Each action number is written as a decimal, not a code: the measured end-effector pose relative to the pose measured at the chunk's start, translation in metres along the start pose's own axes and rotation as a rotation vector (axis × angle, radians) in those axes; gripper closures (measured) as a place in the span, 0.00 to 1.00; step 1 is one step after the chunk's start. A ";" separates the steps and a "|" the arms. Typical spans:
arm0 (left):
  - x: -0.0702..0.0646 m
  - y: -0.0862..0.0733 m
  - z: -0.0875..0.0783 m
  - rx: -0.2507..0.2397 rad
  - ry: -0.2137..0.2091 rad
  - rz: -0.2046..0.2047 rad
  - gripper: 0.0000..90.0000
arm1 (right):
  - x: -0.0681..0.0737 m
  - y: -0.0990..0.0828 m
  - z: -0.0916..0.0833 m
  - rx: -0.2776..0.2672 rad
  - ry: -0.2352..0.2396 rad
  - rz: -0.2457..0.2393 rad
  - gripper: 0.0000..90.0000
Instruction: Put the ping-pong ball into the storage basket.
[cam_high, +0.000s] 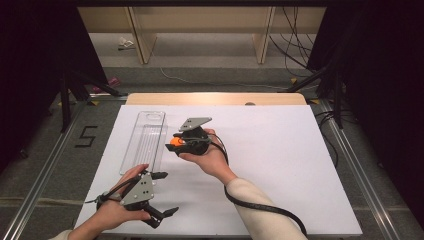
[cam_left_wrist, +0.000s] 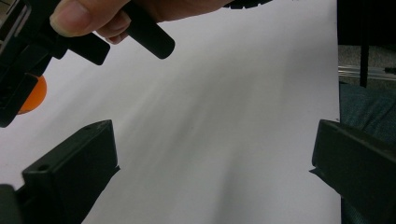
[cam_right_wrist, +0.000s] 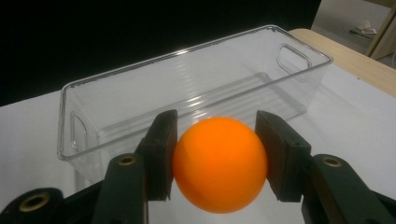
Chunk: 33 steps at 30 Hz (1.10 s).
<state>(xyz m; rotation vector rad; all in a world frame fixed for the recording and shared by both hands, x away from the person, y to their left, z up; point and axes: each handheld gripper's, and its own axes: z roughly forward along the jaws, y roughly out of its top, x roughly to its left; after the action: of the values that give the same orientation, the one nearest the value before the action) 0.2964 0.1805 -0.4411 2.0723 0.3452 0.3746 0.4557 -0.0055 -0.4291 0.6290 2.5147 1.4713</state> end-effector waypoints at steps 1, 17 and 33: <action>0.000 0.000 0.000 0.000 -0.001 0.000 0.00 | 0.000 0.000 0.001 0.000 0.002 0.001 0.57; 0.000 0.000 0.000 0.000 -0.001 0.001 0.00 | 0.001 0.006 0.007 0.002 0.008 0.001 0.57; -0.001 0.000 0.000 0.001 -0.004 0.003 0.00 | 0.001 0.015 0.016 0.008 0.017 -0.007 0.57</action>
<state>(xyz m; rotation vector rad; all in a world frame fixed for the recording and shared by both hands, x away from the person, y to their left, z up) 0.2958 0.1803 -0.4409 2.0742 0.3396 0.3730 0.4641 0.0144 -0.4243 0.6108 2.5340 1.4713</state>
